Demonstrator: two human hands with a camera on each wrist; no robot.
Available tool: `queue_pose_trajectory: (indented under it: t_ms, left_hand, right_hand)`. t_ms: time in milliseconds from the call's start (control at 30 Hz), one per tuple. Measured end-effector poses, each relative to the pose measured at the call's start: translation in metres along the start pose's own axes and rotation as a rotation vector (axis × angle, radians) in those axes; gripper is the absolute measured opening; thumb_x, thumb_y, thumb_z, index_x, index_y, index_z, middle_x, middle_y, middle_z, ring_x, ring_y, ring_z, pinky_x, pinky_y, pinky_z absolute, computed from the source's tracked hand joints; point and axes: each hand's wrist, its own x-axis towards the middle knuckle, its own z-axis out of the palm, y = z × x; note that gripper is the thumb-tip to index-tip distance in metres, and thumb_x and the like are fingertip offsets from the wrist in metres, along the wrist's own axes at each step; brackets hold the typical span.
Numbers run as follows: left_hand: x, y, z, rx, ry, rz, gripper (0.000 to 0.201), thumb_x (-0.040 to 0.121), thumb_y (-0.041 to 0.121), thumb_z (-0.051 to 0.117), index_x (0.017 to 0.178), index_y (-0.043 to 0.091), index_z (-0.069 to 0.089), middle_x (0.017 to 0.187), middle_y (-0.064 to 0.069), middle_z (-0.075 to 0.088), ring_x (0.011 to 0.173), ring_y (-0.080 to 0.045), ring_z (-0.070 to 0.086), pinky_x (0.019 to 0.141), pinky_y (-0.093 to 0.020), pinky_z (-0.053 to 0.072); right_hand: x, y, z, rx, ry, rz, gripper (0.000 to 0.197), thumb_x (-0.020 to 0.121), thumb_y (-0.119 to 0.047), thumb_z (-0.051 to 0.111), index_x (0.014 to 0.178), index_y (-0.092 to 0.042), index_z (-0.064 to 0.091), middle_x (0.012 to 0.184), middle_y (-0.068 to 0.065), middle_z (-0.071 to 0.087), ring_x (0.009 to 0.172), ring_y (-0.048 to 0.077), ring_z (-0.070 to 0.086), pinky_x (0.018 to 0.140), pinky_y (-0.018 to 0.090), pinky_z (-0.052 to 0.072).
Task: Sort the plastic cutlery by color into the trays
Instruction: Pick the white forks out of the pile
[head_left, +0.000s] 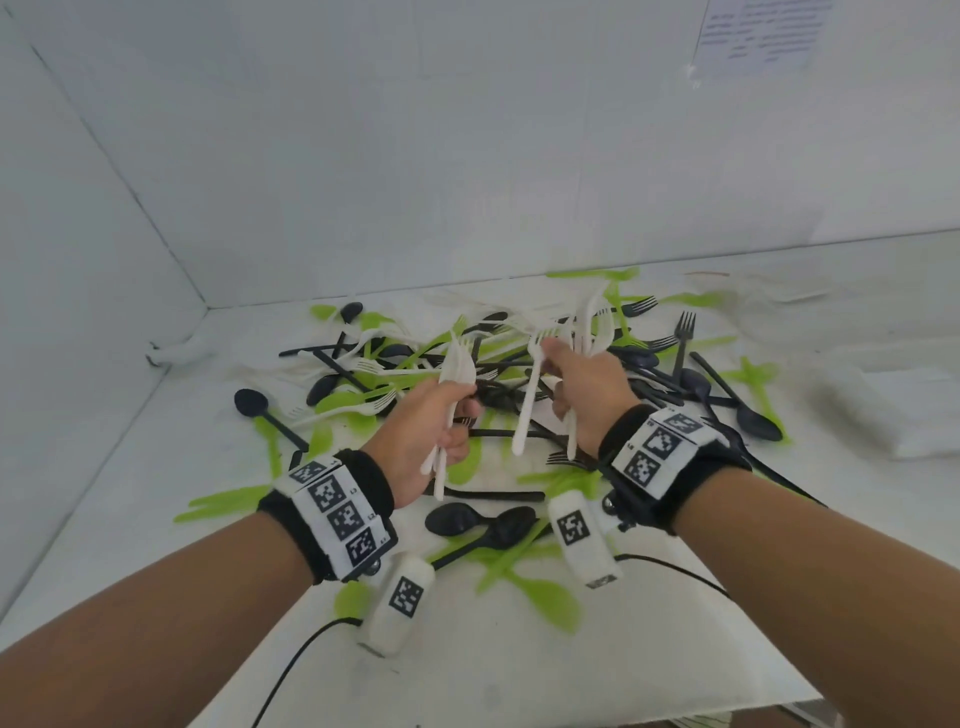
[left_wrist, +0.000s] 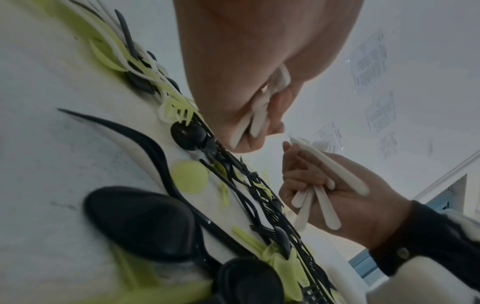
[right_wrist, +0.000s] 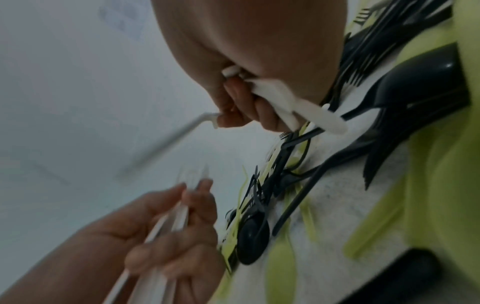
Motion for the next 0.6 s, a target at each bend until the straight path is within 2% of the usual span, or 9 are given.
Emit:
queue_pose_trajectory:
  t_ms: [67, 167, 267, 300, 367, 433, 467, 533, 600]
  left_hand:
    - [-0.001, 0.000, -0.001, 0.046, -0.024, 0.016, 0.019, 0.104, 0.017, 0.054, 0.118, 0.005, 0.059, 0.079, -0.003, 0.060, 0.046, -0.010, 0.034, 0.045, -0.022, 0.032]
    - [-0.001, 0.001, 0.001, 0.088, -0.049, 0.043, 0.024, 0.105, 0.017, 0.054, 0.120, 0.002, 0.066, 0.080, -0.004, 0.063, 0.050, -0.010, 0.042, 0.048, -0.021, 0.040]
    - [0.001, 0.006, -0.002, 0.135, -0.018, 0.088, 0.025, 0.104, 0.017, 0.056, 0.119, 0.001, 0.069, 0.091, -0.009, 0.071, 0.054, -0.011, 0.050, 0.057, -0.022, 0.047]
    - [0.001, 0.007, -0.004, 0.157, -0.014, 0.097, 0.025, 0.104, 0.018, 0.056, 0.118, 0.001, 0.069, 0.095, -0.011, 0.073, 0.056, -0.012, 0.052, 0.061, -0.023, 0.048]
    - [0.001, 0.009, -0.007, 0.216, -0.018, 0.115, 0.026, 0.105, 0.020, 0.055, 0.117, 0.003, 0.070, 0.101, -0.013, 0.076, 0.059, -0.013, 0.054, 0.066, -0.025, 0.049]
    - [0.001, 0.009, -0.009, 0.287, -0.012, 0.143, 0.026, 0.106, 0.022, 0.053, 0.117, 0.006, 0.071, 0.107, -0.013, 0.077, 0.062, -0.014, 0.057, 0.071, -0.028, 0.051]
    - [0.002, 0.009, -0.009, 0.326, -0.009, 0.156, 0.027, 0.106, 0.023, 0.052, 0.118, 0.008, 0.071, 0.109, -0.012, 0.077, 0.067, -0.016, 0.061, 0.076, -0.031, 0.053]
    - [0.003, 0.009, -0.012, 0.384, -0.018, 0.171, 0.027, 0.107, 0.026, 0.051, 0.118, 0.013, 0.072, 0.109, -0.008, 0.077, 0.081, -0.022, 0.067, 0.087, -0.039, 0.054]
    - [0.003, 0.008, -0.015, 0.391, -0.037, 0.170, 0.027, 0.107, 0.025, 0.051, 0.118, 0.012, 0.071, 0.108, -0.008, 0.077, 0.086, -0.025, 0.067, 0.088, -0.041, 0.053]
  right_hand:
    - [-0.003, 0.003, 0.005, -0.041, -0.076, 0.010, 0.029, 0.098, -0.031, 0.067, 0.081, -0.009, 0.061, 0.050, -0.002, 0.043, 0.041, 0.013, 0.031, 0.044, 0.027, 0.029]
    - [-0.008, 0.016, 0.022, 0.007, -0.180, 0.021, 0.031, 0.096, -0.034, 0.068, 0.094, -0.003, 0.066, 0.073, 0.016, 0.047, 0.051, 0.022, 0.038, 0.042, 0.026, 0.029]
    - [-0.014, 0.024, 0.032, 0.081, -0.201, 0.037, 0.056, 0.089, -0.041, 0.073, 0.112, 0.010, 0.066, 0.091, 0.020, 0.054, 0.077, 0.033, 0.046, 0.043, 0.027, 0.032]
    - [-0.015, 0.024, 0.033, 0.086, -0.208, 0.032, 0.054, 0.089, -0.041, 0.073, 0.111, 0.008, 0.067, 0.090, 0.020, 0.054, 0.077, 0.033, 0.047, 0.043, 0.027, 0.032]
    - [-0.015, 0.022, 0.033, 0.076, -0.248, 0.018, 0.034, 0.093, -0.036, 0.072, 0.097, -0.002, 0.070, 0.082, 0.018, 0.054, 0.061, 0.028, 0.046, 0.043, 0.027, 0.032]
    - [-0.014, 0.019, 0.034, 0.052, -0.260, -0.005, 0.026, 0.096, -0.030, 0.070, 0.082, -0.009, 0.066, 0.065, 0.010, 0.054, 0.047, 0.016, 0.041, 0.043, 0.027, 0.032]
    - [-0.015, 0.019, 0.035, 0.047, -0.251, -0.023, 0.025, 0.096, -0.028, 0.070, 0.079, -0.010, 0.065, 0.059, 0.004, 0.054, 0.043, 0.013, 0.040, 0.043, 0.026, 0.032]
    - [-0.013, 0.019, 0.038, 0.054, -0.232, -0.048, 0.022, 0.095, -0.027, 0.071, 0.086, -0.008, 0.067, 0.065, 0.006, 0.061, 0.044, 0.012, 0.044, 0.045, 0.027, 0.034]
    - [-0.014, 0.020, 0.041, 0.041, -0.233, -0.054, 0.022, 0.095, -0.028, 0.071, 0.092, -0.005, 0.069, 0.076, 0.013, 0.066, 0.051, 0.017, 0.053, 0.048, 0.027, 0.039]
